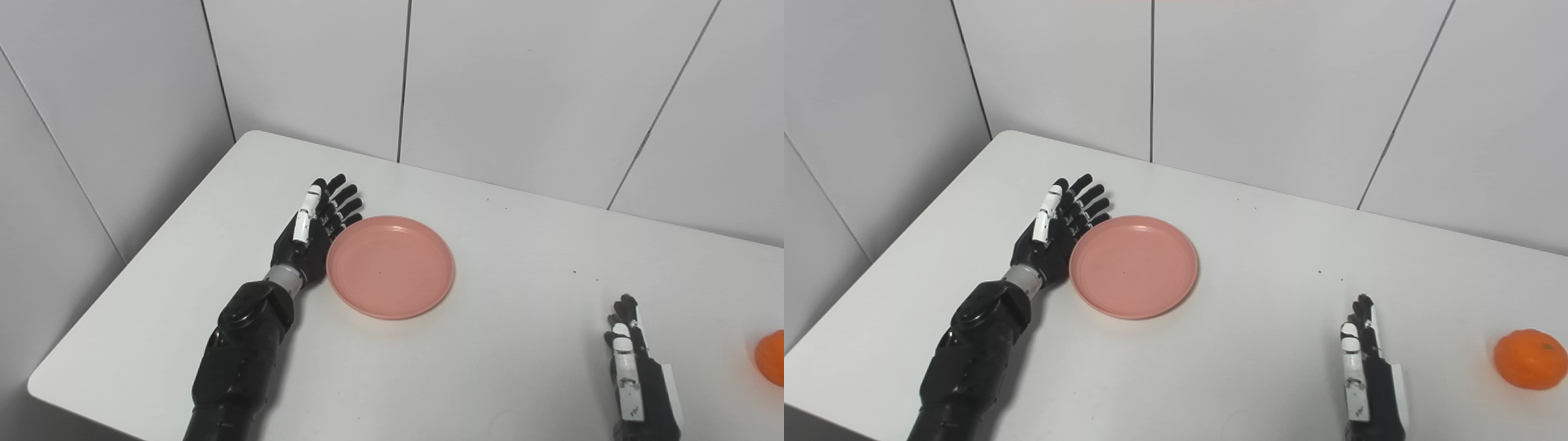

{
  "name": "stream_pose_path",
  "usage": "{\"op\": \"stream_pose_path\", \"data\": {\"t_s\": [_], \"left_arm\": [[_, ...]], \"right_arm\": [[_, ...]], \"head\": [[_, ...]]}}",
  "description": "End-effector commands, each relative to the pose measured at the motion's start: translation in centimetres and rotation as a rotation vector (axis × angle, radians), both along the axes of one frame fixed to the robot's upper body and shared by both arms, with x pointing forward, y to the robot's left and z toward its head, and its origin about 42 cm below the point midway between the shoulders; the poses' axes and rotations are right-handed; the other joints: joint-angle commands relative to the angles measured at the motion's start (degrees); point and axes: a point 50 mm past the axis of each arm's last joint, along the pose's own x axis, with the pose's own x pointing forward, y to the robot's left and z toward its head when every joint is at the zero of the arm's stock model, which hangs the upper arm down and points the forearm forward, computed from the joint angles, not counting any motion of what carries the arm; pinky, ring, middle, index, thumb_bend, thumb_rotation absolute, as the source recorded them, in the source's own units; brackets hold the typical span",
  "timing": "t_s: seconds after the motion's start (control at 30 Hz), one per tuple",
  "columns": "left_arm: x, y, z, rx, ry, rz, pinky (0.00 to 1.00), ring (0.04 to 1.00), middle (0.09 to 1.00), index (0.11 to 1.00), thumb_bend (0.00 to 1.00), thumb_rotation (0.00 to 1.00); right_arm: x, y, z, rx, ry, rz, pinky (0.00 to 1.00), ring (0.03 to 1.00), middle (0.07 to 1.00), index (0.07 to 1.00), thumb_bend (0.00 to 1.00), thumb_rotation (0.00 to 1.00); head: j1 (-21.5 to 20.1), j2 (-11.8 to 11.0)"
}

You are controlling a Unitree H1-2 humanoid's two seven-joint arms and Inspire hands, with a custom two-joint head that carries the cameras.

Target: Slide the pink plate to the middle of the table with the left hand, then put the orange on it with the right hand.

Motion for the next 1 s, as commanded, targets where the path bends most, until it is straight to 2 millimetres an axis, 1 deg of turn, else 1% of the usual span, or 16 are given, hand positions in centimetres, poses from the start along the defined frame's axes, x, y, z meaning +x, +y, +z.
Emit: {"op": "stream_pose_path", "data": {"t_s": [0.0, 0.13, 0.3, 0.4, 0.53, 0.7, 0.97], "left_arm": [[-0.1, -0.8, -0.9, -0.005, 0.055, -0.010, 0.92, 0.923, 0.927, 0.922, 0.37, 1.00], [-0.1, -1.3, -0.9, -0.002, 0.047, -0.031, 0.94, 0.938, 0.941, 0.936, 0.37, 1.00], [-0.1, -2.2, -1.1, -0.008, 0.053, -0.035, 0.94, 0.937, 0.938, 0.931, 0.37, 1.00], [-0.2, -2.9, -1.2, -0.009, 0.050, -0.045, 0.94, 0.937, 0.938, 0.932, 0.37, 1.00], [-0.3, -4.3, -1.2, -0.013, 0.060, -0.062, 0.94, 0.933, 0.933, 0.920, 0.37, 1.00], [-0.4, -5.2, -1.1, -0.011, 0.068, -0.064, 0.94, 0.931, 0.930, 0.914, 0.37, 1.00], [-1.2, -6.8, -1.6, 0.004, 0.065, -0.126, 0.94, 0.938, 0.942, 0.927, 0.38, 1.00]], "right_arm": [[0.2, 0.3, 1.5, 0.010, -0.059, 0.000, 1.00, 0.997, 1.000, 1.000, 0.17, 1.00], [0.3, 0.5, 1.5, 0.004, -0.066, 0.002, 1.00, 0.997, 1.000, 1.000, 0.16, 1.00], [0.2, 0.7, 1.6, 0.008, -0.054, 0.002, 1.00, 0.992, 1.000, 1.000, 0.17, 1.00], [0.2, 0.9, 1.7, 0.007, -0.053, 0.002, 1.00, 0.990, 1.000, 1.000, 0.17, 1.00], [0.2, 1.1, 1.7, 0.000, -0.050, -0.002, 1.00, 0.986, 1.000, 1.000, 0.18, 1.00], [0.1, 1.2, 1.8, -0.004, -0.047, -0.006, 1.00, 0.979, 0.998, 0.996, 0.19, 1.00], [0.1, 1.6, 1.9, -0.006, -0.041, -0.012, 0.99, 0.976, 0.993, 0.992, 0.19, 1.00]], "head": [[-0.5, 0.3], [-1.3, 0.6], [-2.5, 1.1], [-3.0, 1.3], [-4.1, 1.9], [-4.9, 2.4], [-6.7, 3.4]]}}
